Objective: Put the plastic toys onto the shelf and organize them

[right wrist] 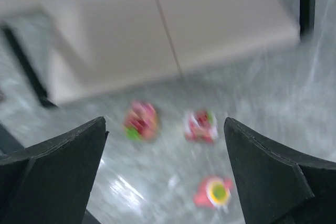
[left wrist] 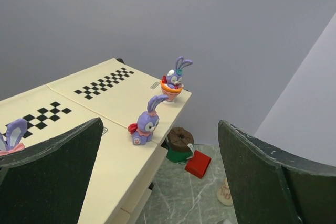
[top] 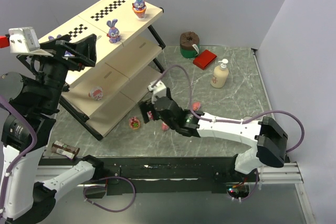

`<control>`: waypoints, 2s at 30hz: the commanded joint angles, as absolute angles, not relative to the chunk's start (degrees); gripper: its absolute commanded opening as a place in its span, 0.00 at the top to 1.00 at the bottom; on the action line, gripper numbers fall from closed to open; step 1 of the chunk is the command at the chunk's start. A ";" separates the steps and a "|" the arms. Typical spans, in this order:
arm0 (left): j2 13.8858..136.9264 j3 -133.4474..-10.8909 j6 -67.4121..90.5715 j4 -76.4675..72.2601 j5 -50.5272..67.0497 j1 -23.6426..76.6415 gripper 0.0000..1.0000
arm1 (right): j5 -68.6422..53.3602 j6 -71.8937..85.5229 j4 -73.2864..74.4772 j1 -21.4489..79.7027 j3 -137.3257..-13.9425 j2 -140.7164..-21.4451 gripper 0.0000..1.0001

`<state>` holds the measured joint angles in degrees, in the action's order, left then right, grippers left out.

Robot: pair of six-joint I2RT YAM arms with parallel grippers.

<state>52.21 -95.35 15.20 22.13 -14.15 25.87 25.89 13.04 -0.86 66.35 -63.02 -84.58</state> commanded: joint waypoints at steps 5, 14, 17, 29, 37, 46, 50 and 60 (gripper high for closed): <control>52.21 -95.01 14.50 21.45 -11.25 26.10 0.03 | 21.36 22.59 2.20 61.88 -56.86 -87.79 0.01; 52.82 -96.15 14.59 21.53 -10.90 26.10 0.03 | 12.92 19.34 -2.72 57.04 -57.92 -94.47 0.08; 53.08 -96.33 14.50 21.62 -10.99 26.10 0.04 | 12.22 17.67 -3.78 56.25 -59.32 -96.67 0.10; 54.67 -97.73 13.80 21.97 -11.78 26.19 0.04 | 9.76 13.36 -7.38 54.49 -63.28 -103.62 0.27; 55.90 -98.00 13.36 22.06 -11.95 26.19 0.04 | 10.46 13.80 -5.98 53.35 -67.14 -108.36 0.37; 56.69 -98.17 12.22 21.97 -12.83 26.37 0.04 | 9.49 12.31 -6.06 53.00 -68.38 -107.23 1.00; 56.87 -98.35 11.87 21.97 -13.18 26.45 0.04 | 11.07 10.99 -6.94 53.09 -67.76 -103.19 1.00; 56.95 -98.96 11.34 21.80 -14.15 26.46 0.03 | 12.83 5.02 -6.24 53.00 -71.62 -92.65 1.00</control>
<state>57.17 -96.86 12.67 22.33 -13.15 26.20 11.31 8.58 -4.51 53.36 -66.87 -98.76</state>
